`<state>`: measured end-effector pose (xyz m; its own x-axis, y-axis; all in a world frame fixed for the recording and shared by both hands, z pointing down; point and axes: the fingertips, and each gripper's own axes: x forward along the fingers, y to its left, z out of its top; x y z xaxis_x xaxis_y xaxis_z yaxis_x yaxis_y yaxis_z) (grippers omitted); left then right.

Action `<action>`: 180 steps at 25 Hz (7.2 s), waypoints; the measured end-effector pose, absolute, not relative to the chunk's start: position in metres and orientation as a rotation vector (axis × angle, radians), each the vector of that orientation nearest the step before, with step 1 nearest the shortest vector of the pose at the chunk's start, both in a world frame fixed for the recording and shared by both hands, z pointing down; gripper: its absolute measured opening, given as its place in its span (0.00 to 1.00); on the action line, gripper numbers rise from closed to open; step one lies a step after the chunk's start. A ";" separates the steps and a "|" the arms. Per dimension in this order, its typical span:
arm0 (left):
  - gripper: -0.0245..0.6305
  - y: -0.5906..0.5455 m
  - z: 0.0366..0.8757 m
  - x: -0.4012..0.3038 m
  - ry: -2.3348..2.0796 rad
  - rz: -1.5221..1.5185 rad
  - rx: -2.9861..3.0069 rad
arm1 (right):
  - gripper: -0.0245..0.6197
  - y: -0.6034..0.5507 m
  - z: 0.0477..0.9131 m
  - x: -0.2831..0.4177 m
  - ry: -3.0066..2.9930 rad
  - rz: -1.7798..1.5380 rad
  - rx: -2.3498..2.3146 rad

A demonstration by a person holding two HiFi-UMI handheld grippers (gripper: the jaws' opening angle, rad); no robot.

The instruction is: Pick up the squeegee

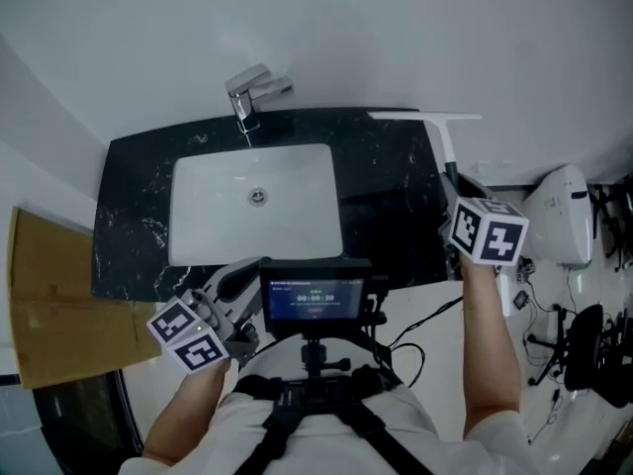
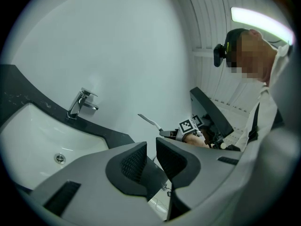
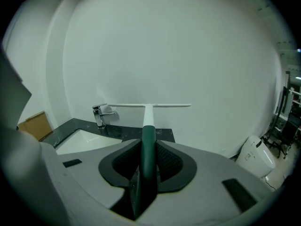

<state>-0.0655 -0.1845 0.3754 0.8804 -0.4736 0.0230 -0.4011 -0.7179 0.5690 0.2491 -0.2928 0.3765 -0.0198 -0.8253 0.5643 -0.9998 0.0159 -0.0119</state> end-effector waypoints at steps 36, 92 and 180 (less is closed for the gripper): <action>0.12 -0.186 0.371 -0.066 -0.615 -0.186 2.485 | 0.17 -0.267 0.365 0.246 -1.911 0.592 1.877; 0.12 -0.193 0.363 -0.070 -0.620 -0.172 2.496 | 0.17 -0.228 0.358 0.234 -1.952 0.613 1.808; 0.12 -0.175 0.352 -0.071 -0.614 -0.200 2.533 | 0.17 -0.191 0.346 0.208 -2.046 0.504 1.729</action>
